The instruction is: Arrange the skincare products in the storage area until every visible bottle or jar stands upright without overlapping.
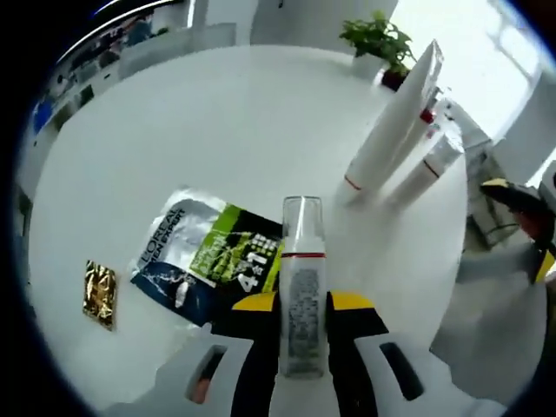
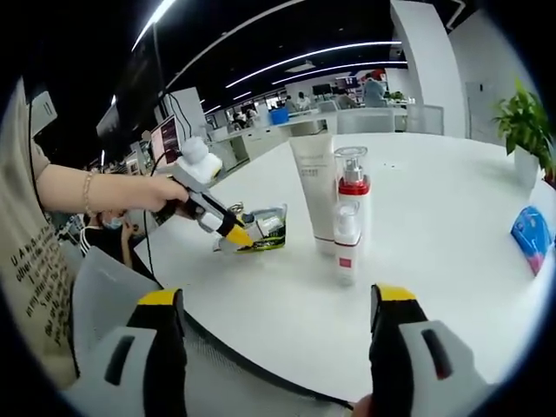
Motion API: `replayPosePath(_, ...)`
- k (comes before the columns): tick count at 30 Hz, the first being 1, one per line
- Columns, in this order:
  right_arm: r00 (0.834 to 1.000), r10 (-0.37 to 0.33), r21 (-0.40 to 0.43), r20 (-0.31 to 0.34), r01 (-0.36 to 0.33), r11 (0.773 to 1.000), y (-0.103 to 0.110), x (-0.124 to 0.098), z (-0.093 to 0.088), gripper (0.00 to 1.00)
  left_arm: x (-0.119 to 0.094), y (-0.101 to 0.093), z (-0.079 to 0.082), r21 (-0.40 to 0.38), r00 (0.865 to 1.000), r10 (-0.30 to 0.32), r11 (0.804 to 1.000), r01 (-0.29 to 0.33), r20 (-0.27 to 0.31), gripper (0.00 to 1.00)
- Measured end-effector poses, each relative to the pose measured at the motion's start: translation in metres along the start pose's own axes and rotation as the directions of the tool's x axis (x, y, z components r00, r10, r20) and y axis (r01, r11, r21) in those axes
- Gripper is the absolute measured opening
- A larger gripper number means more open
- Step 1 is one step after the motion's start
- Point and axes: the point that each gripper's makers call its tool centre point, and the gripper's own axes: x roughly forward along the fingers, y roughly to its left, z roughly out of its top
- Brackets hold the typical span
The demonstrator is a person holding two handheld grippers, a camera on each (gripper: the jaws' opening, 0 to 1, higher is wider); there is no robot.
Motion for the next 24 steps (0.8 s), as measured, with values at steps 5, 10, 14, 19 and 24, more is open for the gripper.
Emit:
replayPosePath(5,1.000,0.008,-0.025,0.023,-0.008,1.000,0.006,-0.001,0.006,0.86,-0.012,-0.023,0.010,-0.011,0.994,-0.065,0.998,0.066,0.090,0.16)
replayPosePath(10,0.999,0.027,-0.045,0.041,-0.025,0.999,0.011,0.000,0.014,0.85,-0.025,-0.046,0.016,-0.005,0.981,-0.114,0.993,0.116,0.155,0.17)
replayPosePath(14,0.991,0.066,0.007,0.116,-0.067,0.998,0.022,0.004,0.033,0.84,-0.037,-0.065,0.020,-0.008,0.963,-0.166,0.985,0.172,0.210,0.17)
replayPosePath(19,0.971,0.131,0.081,0.200,-0.149,0.985,0.037,0.008,0.054,0.80,-0.062,-0.094,0.033,-0.027,0.907,-0.263,0.957,0.288,0.330,0.17)
replayPosePath(24,0.954,0.162,0.100,0.252,-0.192,0.976,0.047,0.009,0.073,0.77,-0.083,-0.108,0.044,-0.023,0.850,-0.323,0.931,0.365,0.415,0.17)
